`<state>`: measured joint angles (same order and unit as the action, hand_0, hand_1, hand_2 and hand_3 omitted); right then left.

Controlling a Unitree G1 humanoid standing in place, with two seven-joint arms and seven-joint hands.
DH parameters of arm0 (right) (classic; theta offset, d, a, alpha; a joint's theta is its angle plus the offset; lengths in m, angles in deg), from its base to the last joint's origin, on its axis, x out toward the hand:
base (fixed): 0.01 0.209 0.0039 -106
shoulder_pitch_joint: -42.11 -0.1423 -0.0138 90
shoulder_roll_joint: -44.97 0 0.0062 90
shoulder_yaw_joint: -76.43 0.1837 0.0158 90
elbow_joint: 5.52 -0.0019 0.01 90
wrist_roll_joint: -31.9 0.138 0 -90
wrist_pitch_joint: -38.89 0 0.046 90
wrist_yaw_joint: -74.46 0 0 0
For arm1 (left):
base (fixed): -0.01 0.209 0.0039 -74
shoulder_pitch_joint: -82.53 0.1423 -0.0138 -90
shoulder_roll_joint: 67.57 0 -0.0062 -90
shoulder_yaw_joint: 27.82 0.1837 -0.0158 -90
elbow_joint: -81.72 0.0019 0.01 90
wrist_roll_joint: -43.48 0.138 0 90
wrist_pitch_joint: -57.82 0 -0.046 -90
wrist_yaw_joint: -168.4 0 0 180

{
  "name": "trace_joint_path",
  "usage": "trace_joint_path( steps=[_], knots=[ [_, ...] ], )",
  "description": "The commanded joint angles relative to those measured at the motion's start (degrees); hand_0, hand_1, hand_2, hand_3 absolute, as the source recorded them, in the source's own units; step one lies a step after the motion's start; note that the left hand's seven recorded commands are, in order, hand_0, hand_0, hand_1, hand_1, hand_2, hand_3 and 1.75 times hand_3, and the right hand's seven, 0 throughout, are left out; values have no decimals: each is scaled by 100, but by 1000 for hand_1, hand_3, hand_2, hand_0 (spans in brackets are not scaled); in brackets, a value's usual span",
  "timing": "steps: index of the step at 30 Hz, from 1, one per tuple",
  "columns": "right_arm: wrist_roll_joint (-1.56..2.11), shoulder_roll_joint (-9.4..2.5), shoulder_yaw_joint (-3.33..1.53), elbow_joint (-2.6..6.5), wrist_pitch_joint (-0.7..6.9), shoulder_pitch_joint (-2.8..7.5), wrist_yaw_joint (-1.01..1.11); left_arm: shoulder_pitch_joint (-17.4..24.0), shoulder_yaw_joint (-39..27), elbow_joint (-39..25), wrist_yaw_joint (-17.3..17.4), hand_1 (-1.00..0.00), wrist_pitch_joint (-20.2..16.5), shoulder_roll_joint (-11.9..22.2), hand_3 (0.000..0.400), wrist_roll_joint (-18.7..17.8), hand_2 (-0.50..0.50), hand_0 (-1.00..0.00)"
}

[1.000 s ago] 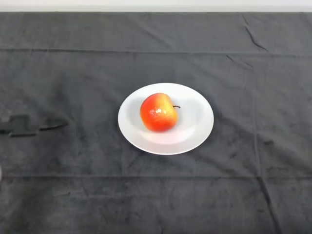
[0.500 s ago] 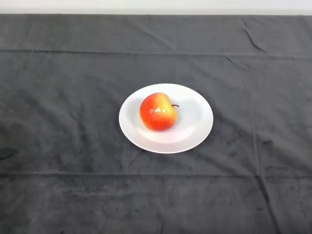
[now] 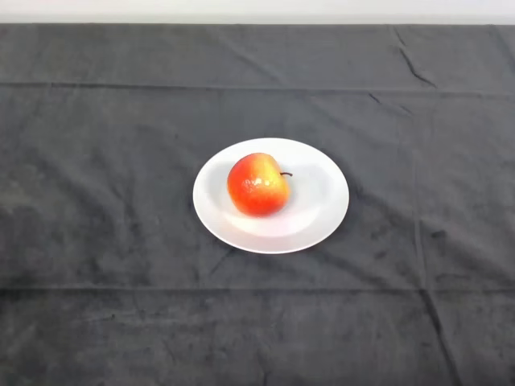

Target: Move the apple to the plate

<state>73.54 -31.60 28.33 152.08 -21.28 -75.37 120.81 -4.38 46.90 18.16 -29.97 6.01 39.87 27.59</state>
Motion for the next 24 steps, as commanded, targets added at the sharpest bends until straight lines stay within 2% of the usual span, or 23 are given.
trace_joint_path(
  steps=[1, 6, 13, 24],
  knots=[
    [26, -26, 73, -3, 13, 44, -42, 3, -390, 365, 80, 0, 147, -90, 0, -166, 0, 0],
    [27, -23, 74, 4, 14, 42, -39, -166, -626, 824, 222, 0, 186, -84, 0, -327, 0, 0],
    [29, -18, 75, 15, 16, 38, -33, -141, -971, 1066, 457, 0, 165, 51, 0, -548, 0, 0],
    [30, -10, 76, 34, 18, 31, -23, -413, -1196, 1778, 635, 0, 410, 61, 0, -426, 0, 0]
  ],
)
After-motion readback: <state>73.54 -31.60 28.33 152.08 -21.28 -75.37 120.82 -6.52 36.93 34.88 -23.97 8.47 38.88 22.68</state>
